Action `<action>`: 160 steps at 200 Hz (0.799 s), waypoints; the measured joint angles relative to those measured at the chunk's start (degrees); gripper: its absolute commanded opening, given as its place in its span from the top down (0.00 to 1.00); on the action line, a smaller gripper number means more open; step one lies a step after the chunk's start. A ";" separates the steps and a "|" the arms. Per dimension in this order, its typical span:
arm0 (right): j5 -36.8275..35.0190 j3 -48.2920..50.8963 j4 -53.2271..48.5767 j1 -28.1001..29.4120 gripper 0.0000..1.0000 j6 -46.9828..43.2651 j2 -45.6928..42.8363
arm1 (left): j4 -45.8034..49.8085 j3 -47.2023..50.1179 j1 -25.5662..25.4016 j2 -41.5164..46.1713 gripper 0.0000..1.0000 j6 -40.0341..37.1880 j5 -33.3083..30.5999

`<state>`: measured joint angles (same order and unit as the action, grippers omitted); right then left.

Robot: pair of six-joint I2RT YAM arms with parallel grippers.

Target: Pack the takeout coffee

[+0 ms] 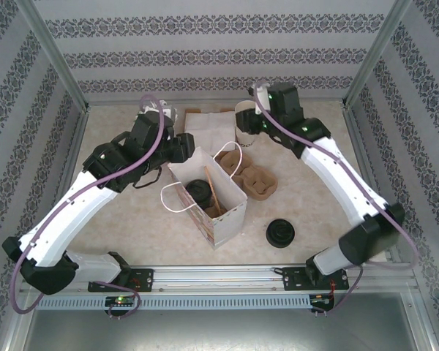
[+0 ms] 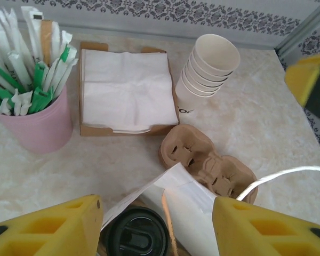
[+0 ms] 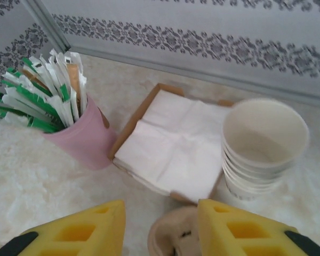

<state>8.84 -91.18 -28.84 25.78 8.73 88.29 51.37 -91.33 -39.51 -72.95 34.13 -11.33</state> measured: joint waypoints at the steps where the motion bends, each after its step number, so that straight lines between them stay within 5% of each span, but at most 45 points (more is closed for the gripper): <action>1: 0.13 -0.50 0.04 0.04 0.62 -0.22 0.55 | 0.00 0.11 0.00 0.09 0.43 0.07 0.02; 71: 2.23 -19.23 -1.81 2.14 0.71 -4.26 22.18 | -1.07 2.86 0.26 2.34 0.43 3.91 -2.43; 160: -0.59 -32.11 -5.95 4.17 0.69 -8.13 39.30 | -1.07 4.50 0.26 2.27 0.43 5.66 -5.20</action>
<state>8.25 -123.28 -34.79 29.95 0.60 127.59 50.30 -86.83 -39.24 -70.67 39.79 -16.53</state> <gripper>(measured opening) 0.305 0.568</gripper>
